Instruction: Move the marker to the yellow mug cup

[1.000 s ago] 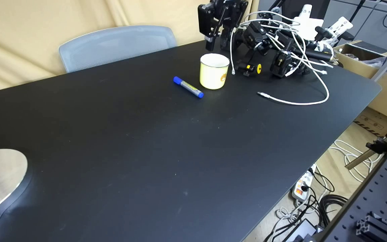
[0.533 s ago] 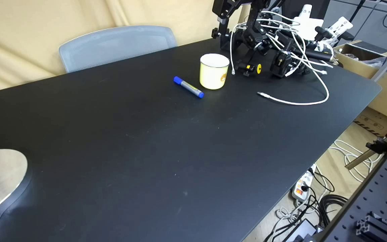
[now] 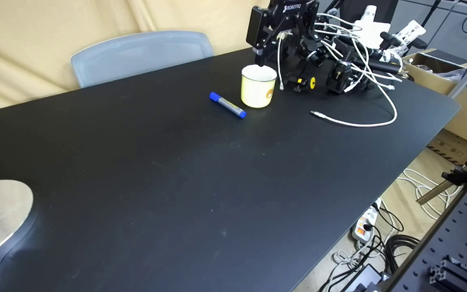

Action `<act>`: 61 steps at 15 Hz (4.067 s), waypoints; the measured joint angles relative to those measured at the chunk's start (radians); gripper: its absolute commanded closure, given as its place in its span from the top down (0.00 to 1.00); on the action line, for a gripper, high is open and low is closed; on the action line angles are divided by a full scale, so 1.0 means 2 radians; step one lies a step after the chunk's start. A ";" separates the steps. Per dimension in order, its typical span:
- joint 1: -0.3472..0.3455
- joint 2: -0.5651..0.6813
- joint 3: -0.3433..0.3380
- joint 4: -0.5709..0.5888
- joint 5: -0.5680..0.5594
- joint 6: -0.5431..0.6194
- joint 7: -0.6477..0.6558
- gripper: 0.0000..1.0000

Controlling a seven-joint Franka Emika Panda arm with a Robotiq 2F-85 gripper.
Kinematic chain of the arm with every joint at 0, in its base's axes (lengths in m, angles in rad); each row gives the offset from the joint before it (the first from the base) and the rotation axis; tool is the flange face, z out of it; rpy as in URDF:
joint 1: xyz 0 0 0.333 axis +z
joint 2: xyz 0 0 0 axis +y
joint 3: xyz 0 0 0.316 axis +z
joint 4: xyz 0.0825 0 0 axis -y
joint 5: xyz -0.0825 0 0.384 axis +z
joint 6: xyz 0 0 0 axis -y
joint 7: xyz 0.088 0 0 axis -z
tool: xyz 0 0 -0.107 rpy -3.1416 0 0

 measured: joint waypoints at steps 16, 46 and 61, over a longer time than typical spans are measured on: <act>0.011 0.076 0.010 0.050 -0.004 0.015 -0.052 1.00; 0.084 0.232 -0.024 0.213 -0.018 -0.048 -0.011 1.00; 0.060 0.233 0.010 0.227 -0.061 -0.155 -0.224 1.00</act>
